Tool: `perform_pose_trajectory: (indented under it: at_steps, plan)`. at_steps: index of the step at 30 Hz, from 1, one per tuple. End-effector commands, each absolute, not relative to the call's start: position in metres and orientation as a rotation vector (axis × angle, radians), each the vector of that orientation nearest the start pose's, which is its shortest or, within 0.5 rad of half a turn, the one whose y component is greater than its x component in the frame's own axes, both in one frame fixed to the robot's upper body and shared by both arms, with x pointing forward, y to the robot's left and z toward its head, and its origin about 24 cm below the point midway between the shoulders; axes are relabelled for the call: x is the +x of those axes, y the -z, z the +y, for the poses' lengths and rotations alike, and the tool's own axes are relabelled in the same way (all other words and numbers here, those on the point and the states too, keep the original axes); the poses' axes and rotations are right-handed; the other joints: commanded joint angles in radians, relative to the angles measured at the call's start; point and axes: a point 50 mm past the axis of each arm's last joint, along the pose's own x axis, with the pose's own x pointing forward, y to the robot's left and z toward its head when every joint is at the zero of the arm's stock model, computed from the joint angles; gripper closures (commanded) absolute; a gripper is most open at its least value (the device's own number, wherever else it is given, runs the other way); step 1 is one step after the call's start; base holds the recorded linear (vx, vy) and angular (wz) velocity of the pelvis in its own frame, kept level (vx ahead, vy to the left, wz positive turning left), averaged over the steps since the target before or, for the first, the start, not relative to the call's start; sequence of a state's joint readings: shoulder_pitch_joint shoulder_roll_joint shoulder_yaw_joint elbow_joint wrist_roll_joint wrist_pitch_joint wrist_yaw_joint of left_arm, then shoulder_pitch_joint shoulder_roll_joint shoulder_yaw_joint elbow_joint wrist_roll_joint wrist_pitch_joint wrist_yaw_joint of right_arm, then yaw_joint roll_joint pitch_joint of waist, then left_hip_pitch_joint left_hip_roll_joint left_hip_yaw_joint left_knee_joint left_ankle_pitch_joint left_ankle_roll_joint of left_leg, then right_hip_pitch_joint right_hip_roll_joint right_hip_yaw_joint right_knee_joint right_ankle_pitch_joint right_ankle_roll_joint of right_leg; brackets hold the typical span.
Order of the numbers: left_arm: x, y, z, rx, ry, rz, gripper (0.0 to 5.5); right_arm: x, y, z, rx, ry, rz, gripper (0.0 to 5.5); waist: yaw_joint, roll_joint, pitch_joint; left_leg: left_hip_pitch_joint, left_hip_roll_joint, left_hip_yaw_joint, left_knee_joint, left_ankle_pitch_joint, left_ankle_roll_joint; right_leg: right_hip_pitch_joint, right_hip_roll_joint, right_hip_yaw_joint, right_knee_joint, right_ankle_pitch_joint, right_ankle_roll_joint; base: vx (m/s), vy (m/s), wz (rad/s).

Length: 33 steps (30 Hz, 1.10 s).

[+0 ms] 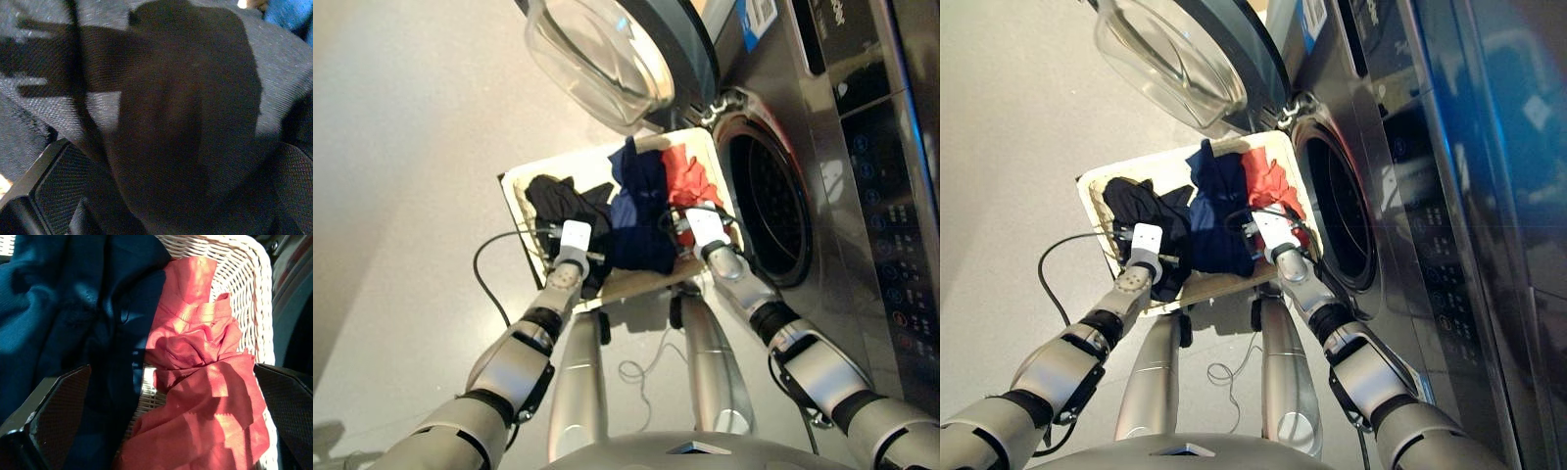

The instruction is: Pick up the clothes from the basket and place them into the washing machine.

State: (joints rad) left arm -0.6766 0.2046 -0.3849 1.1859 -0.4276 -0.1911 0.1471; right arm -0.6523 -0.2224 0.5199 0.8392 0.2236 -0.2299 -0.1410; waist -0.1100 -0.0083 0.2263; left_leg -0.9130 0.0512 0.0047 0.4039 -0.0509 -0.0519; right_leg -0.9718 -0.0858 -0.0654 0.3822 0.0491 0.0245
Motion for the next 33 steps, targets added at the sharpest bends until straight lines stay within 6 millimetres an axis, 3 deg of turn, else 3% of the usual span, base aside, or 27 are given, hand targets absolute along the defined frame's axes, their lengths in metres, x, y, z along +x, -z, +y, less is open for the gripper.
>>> perform_pose_trajectory:
  at_steps: [1, 3, 4, 6, 7, 18, 19, 28, 33]
  plan:
    - [0.351, -0.007, 0.175, 0.109, -0.089, 0.305, 0.0, 0.352, -0.078, -0.075, -0.235, -0.332, -0.152, 0.0, -0.01, -0.004, -0.002, 0.007, -0.006, -0.008, 0.097, -0.106, 0.018, 0.031, -0.017, 0.003, 0.097, -0.133, 0.098, 0.0, 0.0, 0.0]
    - [0.353, -0.009, 0.176, 0.1, -0.096, 0.301, 0.0, 0.351, -0.078, -0.074, -0.232, -0.337, -0.155, 0.0, -0.014, -0.005, -0.006, -0.002, -0.008, -0.008, 0.104, -0.107, 0.016, 0.024, -0.017, 0.003, 0.1, -0.132, 0.097, 0.0, 0.0, 0.0]
    - [0.353, -0.009, 0.176, 0.1, -0.096, 0.301, 0.32, 0.351, -0.078, -0.074, -0.233, -0.337, -0.155, 0.0, -0.014, -0.005, -0.007, -0.003, -0.008, -0.008, 0.104, -0.107, 0.016, 0.024, -0.017, 0.003, 0.1, -0.132, 0.097, 0.0, 0.0, 0.0]
    - [0.354, -0.011, 0.175, 0.075, -0.099, 0.293, 5.2, 0.35, -0.076, -0.073, -0.231, -0.346, -0.153, 0.0, -0.017, -0.004, -0.013, 0.0, -0.009, -0.01, 0.098, -0.106, 0.016, 0.021, -0.015, 0.004, 0.097, -0.13, 0.097, 0.0, 0.0, 0.0]
    - [0.354, -0.011, 0.175, 0.059, -0.1, 0.295, 5.5, 0.349, -0.075, -0.073, -0.229, -0.349, -0.148, 0.0, -0.018, -0.004, -0.018, 0.003, -0.009, -0.011, 0.094, -0.104, 0.015, 0.023, -0.017, 0.004, 0.094, -0.128, 0.098, 0.0, 0.0, 0.0]
    - [0.351, -0.01, 0.161, -0.12, -0.029, 0.267, 5.5, 0.341, -0.054, -0.077, -0.211, -0.382, -0.065, 0.0, -0.007, 0.002, -0.04, 0.168, -0.008, -0.002, -0.032, -0.07, -0.003, 0.163, -0.02, 0.006, -0.005, -0.096, 0.103, -0.007, -0.001, -0.005]
    - [0.353, -0.015, 0.158, -0.143, -0.008, 0.237, 5.5, 0.34, -0.052, -0.079, -0.219, -0.385, -0.057, 0.0, -0.008, 0.0, -0.039, 0.18, -0.013, 0.004, -0.054, -0.036, 0.0, 0.177, -0.026, 0.002, -0.033, -0.061, 0.1, -0.066, -0.012, -0.028]
    - [0.356, -0.068, 0.137, -0.377, 0.175, -0.03, 5.5, 0.326, -0.031, -0.084, -0.354, -0.488, 0.002, 0.0, 0.021, 0.021, -0.018, 0.372, -0.026, 0.009, -0.155, -0.003, -0.004, 0.377, -0.03, 0.002, -0.147, -0.035, 0.104, -0.008, -0.007, -0.004]
    - [0.346, -0.092, 0.119, -0.484, 0.295, -0.147, 5.5, 0.32, -0.043, -0.075, -0.461, -0.592, -0.091, 0.0, 0.033, 0.038, -0.012, 0.443, -0.029, 0.016, -0.185, 0.003, -0.002, 0.447, -0.034, 0.001, -0.174, -0.036, 0.107, 0.003, -0.011, -0.001]
